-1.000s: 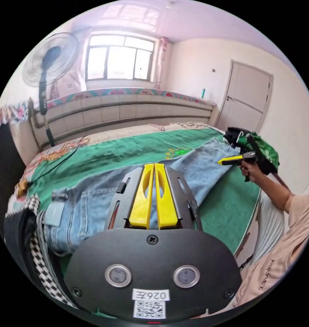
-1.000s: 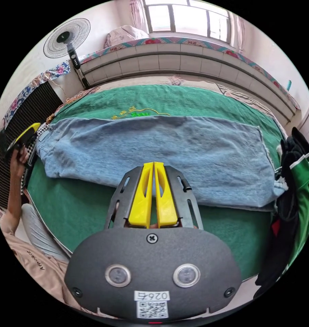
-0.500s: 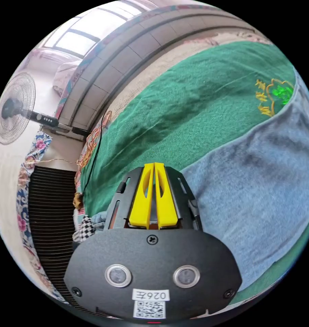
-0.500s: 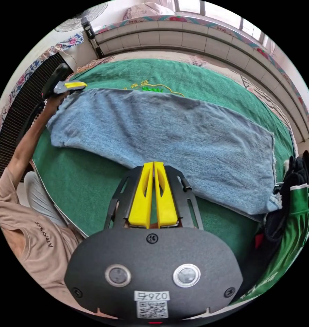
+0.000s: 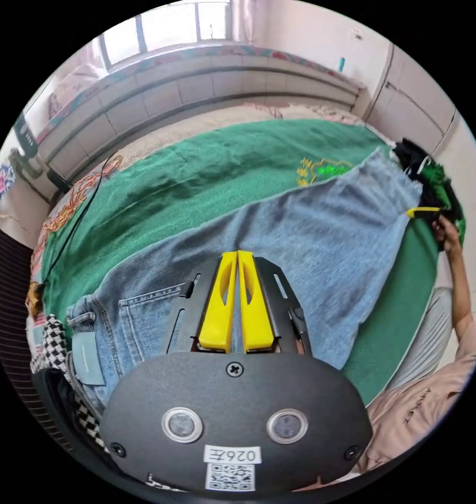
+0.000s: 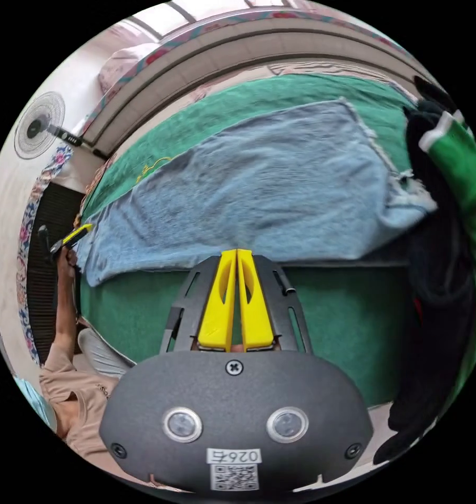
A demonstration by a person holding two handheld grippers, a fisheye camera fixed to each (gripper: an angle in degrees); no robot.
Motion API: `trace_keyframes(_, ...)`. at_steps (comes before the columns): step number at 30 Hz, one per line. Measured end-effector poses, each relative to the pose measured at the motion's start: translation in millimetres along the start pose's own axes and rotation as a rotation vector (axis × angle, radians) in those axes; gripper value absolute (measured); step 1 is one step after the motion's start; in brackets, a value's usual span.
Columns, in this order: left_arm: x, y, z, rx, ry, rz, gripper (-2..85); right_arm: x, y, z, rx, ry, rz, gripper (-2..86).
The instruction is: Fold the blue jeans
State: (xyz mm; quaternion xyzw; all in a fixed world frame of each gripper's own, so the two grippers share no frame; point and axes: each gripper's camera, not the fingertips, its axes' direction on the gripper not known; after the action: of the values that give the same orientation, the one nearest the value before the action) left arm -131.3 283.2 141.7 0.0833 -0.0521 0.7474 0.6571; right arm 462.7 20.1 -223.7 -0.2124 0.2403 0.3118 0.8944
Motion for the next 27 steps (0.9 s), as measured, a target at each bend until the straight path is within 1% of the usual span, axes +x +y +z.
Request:
trace_keyframes(1,7.9,1.7,-1.0,0.044,0.079,-0.001,-1.0,1.4,7.8,-22.9,0.042,0.042,0.033,-0.9)
trace_keyframes(2,13.3,1.3,2.1,0.059,0.114,0.0,-1.0,-1.5,13.9,-43.6,0.097,0.069,0.052,-0.9)
trace_keyframes(4,44.6,-9.2,33.7,0.073,0.236,0.03,-1.0,-10.5,17.4,-66.2,0.157,0.06,0.055,-0.9)
trace_keyframes(5,54.3,-13.2,44.4,0.075,0.253,0.039,-1.0,-17.5,16.8,-76.4,0.188,0.035,0.047,-0.9)
trace_keyframes(7,96.2,-33.5,96.2,0.071,0.264,0.078,-0.9,-28.1,11.6,-84.9,0.215,0.001,0.029,-0.9)
trace_keyframes(8,105.4,-39.6,111.2,0.062,0.261,0.088,-0.9,-33.1,4.7,-85.3,0.2,0.002,0.02,-0.9)
trace_keyframes(9,120.4,-52.4,144.4,0.022,0.253,0.11,-0.9,-34.2,0.4,-84.3,0.182,0.016,0.018,-0.9)
trace_keyframes(10,129.2,-64.4,181.5,-0.059,0.224,0.12,-0.9,-32.2,-7.8,-81.1,0.128,0.076,0.021,-1.0)
trace_keyframes(11,130.9,-69.2,200.5,-0.116,0.197,0.116,-0.9,-25.0,-10.1,-84.6,0.103,0.101,0.018,-1.0)
trace_keyframes(12,127.2,-73.7,219.6,-0.178,0.174,0.119,-0.9,-18.2,-8.7,-91.8,0.114,0.065,0.027,-1.0)
trace_keyframes(14,104.2,-75.7,214.4,-0.17,0.235,0.086,-0.8,25.3,6.1,-128.2,0.139,-0.039,0.146,-1.0)
trace_keyframes(15,88.6,-73.3,215.9,-0.201,0.264,0.064,-0.8,36.6,11.9,-138.1,0.143,-0.03,0.175,-0.9)
trace_keyframes(17,70.3,-61.9,207.7,-0.176,0.286,0.026,-0.9,74.9,39.2,-177.9,0.165,0.056,0.275,-0.9)
trace_keyframes(19,58.3,-39.0,179.8,-0.008,0.342,-0.035,-0.9,95.2,63.3,-204.9,0.185,0.12,0.351,-0.8)
trace_keyframes(20,58.1,-34.2,173.3,0.039,0.363,-0.045,-0.9,103.7,79.7,-220.1,0.209,0.128,0.378,-0.6)
trace_keyframes(21,61.4,-28.6,164.1,0.114,0.4,-0.055,-0.9,107.3,88.0,-227.0,0.221,0.111,0.387,-0.6)
trace_keyframes(22,70.3,-28.8,161.2,0.155,0.415,-0.045,-0.9,114.2,104.2,-239.6,0.243,0.048,0.405,-0.2)
trace_keyframes(23,76.7,-31.1,162.2,0.162,0.415,-0.032,-0.8,121.3,120.3,-250.9,0.271,-0.03,0.427,0.5)
trace_keyframes(24,91.7,-38.9,169.2,0.15,0.406,0.003,-0.7,125.5,128.7,-256.2,0.287,-0.072,0.444,1.1)
trace_keyframes(26,113.7,-55.1,190.4,0.087,0.392,0.057,-0.3,147.5,160.7,-272.3,0.346,-0.264,0.518,4.5)
trace_keyframes(27,125.6,-66.3,208.5,0.041,0.413,0.099,0.5,153.8,168.2,-274.8,0.36,-0.309,0.539,5.3)
